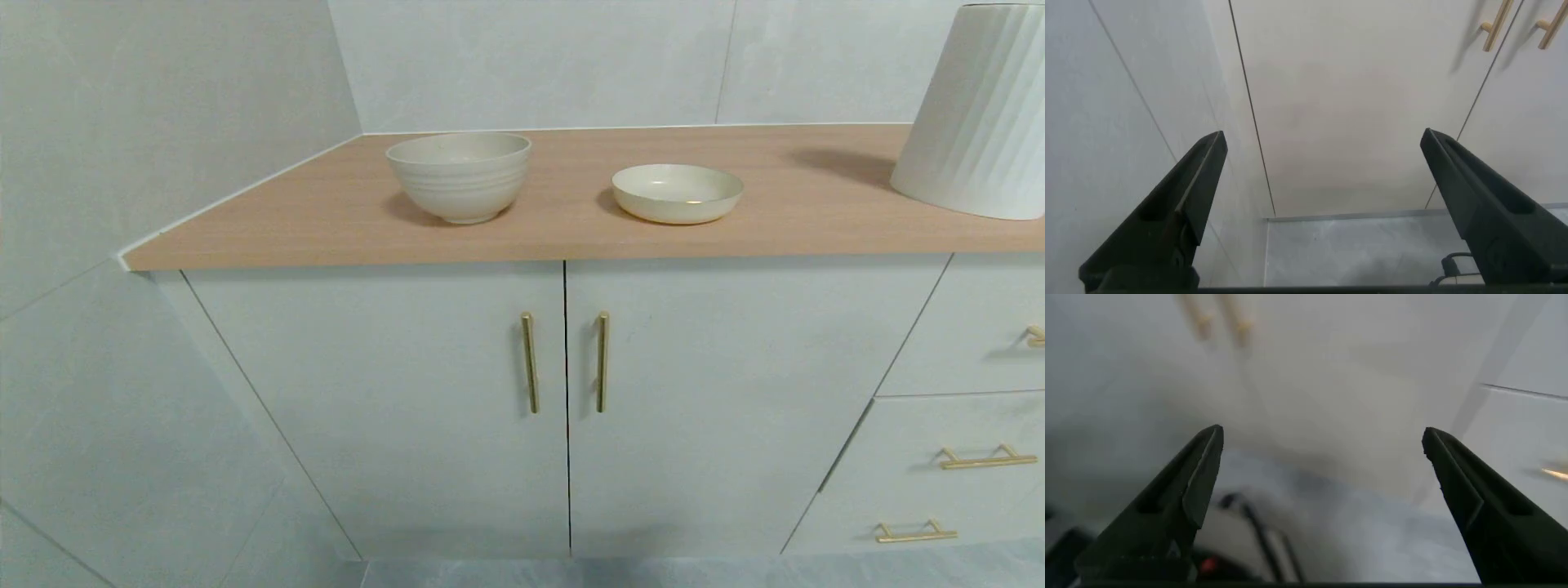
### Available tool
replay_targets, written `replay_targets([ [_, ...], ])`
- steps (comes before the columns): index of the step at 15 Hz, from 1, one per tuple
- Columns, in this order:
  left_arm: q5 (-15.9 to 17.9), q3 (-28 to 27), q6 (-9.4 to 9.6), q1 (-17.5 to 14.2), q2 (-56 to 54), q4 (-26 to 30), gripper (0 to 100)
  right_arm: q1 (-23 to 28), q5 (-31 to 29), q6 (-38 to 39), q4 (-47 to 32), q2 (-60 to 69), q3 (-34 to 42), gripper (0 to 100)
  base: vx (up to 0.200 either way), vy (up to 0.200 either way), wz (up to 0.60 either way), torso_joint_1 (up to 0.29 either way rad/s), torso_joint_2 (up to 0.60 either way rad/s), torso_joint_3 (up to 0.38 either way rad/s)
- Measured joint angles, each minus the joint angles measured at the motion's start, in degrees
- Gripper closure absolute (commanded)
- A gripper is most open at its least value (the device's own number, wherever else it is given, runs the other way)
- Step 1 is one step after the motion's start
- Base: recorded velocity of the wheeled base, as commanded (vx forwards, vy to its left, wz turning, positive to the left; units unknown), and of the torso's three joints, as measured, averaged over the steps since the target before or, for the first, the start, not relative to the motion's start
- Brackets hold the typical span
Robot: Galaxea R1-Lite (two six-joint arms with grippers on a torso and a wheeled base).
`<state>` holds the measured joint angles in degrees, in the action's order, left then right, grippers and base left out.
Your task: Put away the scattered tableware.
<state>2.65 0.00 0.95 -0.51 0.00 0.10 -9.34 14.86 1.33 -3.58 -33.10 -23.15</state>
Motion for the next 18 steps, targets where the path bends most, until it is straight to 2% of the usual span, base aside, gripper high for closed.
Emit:
replay_targets([
  [5,0.0,0.0,0.02,0.0,0.0,0.0,0,-15.88,2.33,2.52,15.51,-30.9,-10.23,0,0.0,0.0,0.0,0.0,0.0,0.0],
  [8,0.0,0.0,0.02,0.0,0.0,-0.02,0,-23.43,2.82,4.63,23.75,-46.2,-17.97,0,0.0,0.0,0.0,0.0,0.0,0.0],
  [12,0.0,0.0,0.02,0.0,0.0,-0.02,0,-26.27,3.04,7.47,25.77,-58.99,-28.26,0,0.0,0.0,0.0,0.0,0.0,0.0],
  [14,0.0,0.0,0.02,0.02,0.0,-0.02,0,-26.51,3.04,7.95,26.87,-62.74,-29.88,0,0.0,0.0,0.0,0.0,0.0,0.0],
  [18,0.0,0.0,0.02,0.0,0.0,0.0,0,-28.75,0.99,9.64,36.97,-69.27,-30.21,0,0.0,0.0,0.0,0.0,0.0,0.0],
])
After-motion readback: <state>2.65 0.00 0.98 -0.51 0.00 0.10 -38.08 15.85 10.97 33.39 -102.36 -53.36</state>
